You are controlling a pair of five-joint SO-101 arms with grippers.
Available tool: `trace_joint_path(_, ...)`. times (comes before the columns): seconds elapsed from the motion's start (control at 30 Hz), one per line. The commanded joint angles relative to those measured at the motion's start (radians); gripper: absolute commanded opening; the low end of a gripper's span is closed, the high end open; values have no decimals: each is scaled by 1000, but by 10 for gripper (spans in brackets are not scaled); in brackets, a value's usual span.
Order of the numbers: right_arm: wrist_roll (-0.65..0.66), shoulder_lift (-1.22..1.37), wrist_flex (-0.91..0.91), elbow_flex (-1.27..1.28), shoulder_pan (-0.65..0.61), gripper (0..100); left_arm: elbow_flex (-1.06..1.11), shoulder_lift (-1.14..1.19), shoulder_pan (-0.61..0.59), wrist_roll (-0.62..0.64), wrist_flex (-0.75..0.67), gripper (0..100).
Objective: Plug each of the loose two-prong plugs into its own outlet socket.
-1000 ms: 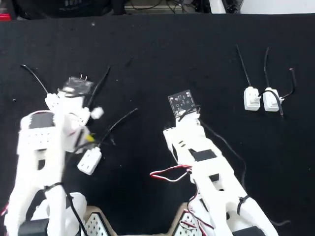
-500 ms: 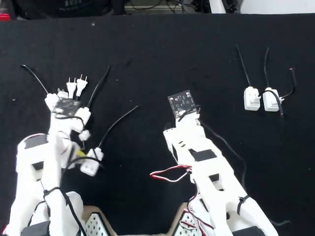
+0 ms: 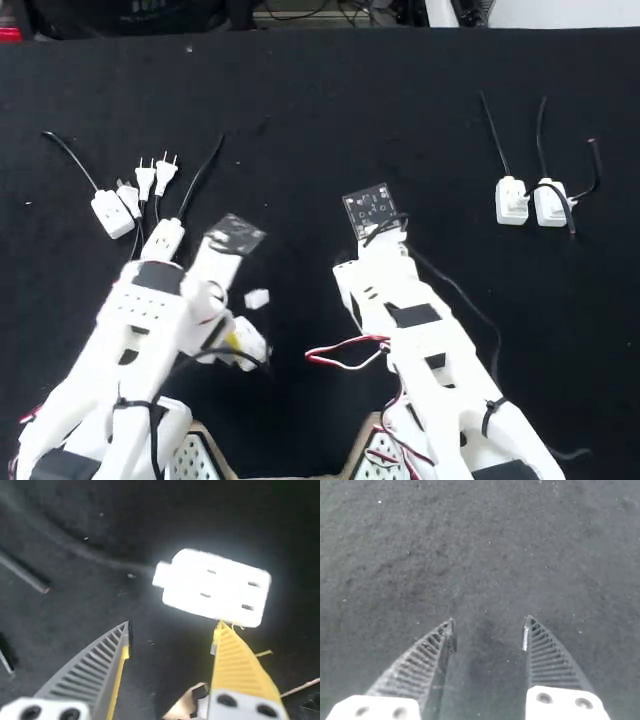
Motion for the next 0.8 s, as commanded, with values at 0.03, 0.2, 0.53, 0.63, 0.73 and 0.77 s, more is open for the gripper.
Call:
trace_joint_path(0.03,-8,-39,5,-50,23,194,-16,-18,76,52,-51,267)
trace_joint_path(0.2,-8,-39,5,-50,23,194,-91,-23,-38,-20,37,267)
trace_joint_path(0.53,-9,-39,5,-51,23,194,-56,-11,-219,-23,-32,267)
trace_joint_path(0.63,-8,-39,5,-51,23,194,18,-12,-154,-8,-103,267)
trace_joint_path(0.73,-9,-39,6,-67,52,194,24,-12,-38,135,-149,267)
trace_joint_path(0.77,-9,-39,6,-73,75,194,27,-12,13,193,-170,267)
